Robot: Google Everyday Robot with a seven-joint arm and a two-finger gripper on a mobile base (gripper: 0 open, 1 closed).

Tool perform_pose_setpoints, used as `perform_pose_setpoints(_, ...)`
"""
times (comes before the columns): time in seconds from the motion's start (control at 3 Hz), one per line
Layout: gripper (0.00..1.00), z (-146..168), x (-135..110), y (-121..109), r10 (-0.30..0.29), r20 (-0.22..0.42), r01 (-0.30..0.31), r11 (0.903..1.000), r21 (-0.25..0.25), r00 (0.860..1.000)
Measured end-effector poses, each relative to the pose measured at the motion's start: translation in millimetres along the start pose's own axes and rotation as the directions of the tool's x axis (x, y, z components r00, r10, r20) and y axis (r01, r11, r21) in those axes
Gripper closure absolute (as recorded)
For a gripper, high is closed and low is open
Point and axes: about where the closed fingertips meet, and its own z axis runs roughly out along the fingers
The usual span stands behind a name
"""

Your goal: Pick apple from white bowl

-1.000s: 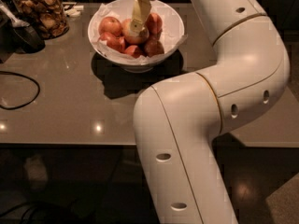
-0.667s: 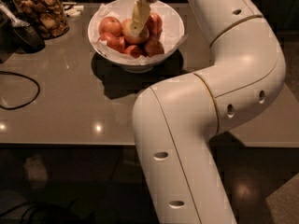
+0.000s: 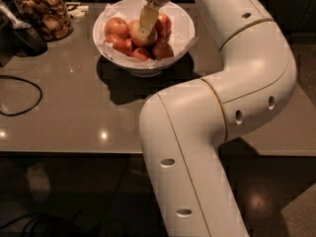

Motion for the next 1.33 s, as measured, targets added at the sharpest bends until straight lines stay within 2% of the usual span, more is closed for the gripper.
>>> perform_pose_setpoints(0.67, 0.32, 15.5, 5.5, 5.4, 0.033, 0.002, -0.033, 0.9984, -0.046, 0.999)
perform_pose_setpoints(1.0, 0.31, 14.5, 5.2, 5.5, 0.038, 0.002, -0.038, 0.9980, -0.051, 0.999)
perform_pose_setpoints(1.33, 0.37, 14.8, 6.2, 5.4, 0.050, 0.006, -0.049, 0.9971, -0.057, 0.999)
